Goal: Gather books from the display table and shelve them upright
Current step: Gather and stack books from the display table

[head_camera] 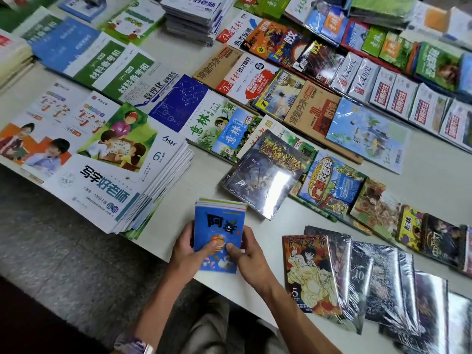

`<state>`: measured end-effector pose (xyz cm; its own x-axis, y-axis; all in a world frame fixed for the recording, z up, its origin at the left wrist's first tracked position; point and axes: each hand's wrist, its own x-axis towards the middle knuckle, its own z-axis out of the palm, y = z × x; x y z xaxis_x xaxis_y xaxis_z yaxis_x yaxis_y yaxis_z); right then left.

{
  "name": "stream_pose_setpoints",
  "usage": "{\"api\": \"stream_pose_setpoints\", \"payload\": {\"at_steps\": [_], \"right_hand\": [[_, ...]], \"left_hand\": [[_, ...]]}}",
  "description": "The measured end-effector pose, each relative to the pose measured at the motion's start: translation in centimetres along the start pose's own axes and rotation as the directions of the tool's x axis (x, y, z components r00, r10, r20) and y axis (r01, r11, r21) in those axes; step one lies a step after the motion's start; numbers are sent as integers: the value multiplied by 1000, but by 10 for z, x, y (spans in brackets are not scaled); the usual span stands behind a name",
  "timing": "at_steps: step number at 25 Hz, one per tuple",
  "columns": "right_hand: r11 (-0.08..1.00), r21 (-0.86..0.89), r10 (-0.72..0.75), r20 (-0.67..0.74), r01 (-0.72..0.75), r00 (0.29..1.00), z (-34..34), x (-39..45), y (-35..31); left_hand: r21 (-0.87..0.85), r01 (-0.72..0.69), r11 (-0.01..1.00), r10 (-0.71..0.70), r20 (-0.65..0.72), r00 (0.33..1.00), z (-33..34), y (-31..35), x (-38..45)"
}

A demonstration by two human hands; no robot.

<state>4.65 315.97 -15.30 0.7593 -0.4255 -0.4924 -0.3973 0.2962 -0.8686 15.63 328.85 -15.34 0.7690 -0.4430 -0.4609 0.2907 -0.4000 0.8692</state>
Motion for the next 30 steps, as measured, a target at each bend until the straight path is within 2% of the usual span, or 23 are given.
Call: {"api": "stream_pose_setpoints", "payload": {"at_steps": [3, 5, 7, 12, 19, 21, 23, 24, 25, 27, 28, 30], "right_hand": [[960, 250, 145, -65, -125, 987, -9, -9, -7], [933, 325, 188, -77, -154, 979, -14, -12, -16], [933, 299, 234, -77, -201, 969, -16, -10, -25], [948, -2, 319, -11, -320, 948, 15, 3, -22], [896, 132, 430, -17, -424, 903, 49, 7, 13], [901, 126, 427, -90, -415, 900, 37, 5, 20], [904, 122, 426, -168, -410, 889, 19, 0, 25], [907, 123, 420, -213, -402, 882, 8, -5, 25], [914, 131, 406, -274, -384, 872, -4, -10, 25], [930, 208, 366, -432, -304, 824, -33, -27, 20], [935, 263, 346, -512, -240, 786, -52, -39, 18], [953, 262, 289, -658, -149, 695, -98, -68, 15]], "left_hand": [[-35, 37, 999, -35, 59, 998, 9, 17, 1], [-46, 74, 996, -70, 84, 994, 12, 32, 10], [-55, 139, 989, -132, 118, 984, 11, 42, 19], [5, 191, 982, -191, 62, 980, -26, 20, 22], [163, 232, 959, -233, -14, 972, -42, -17, 32], [258, 221, 941, -201, -103, 974, -35, -22, 36], [538, 164, 827, -46, -225, 973, -24, -21, 33], [640, 146, 755, 39, -266, 963, -13, -16, 27], [670, 136, 730, 98, -300, 949, 1, -10, 19], [636, 66, 769, 176, -311, 934, 33, 0, 2], [592, 6, 806, 186, -263, 947, 52, 3, -7], [466, -46, 883, 90, -73, 993, 97, 3, -28]]}}
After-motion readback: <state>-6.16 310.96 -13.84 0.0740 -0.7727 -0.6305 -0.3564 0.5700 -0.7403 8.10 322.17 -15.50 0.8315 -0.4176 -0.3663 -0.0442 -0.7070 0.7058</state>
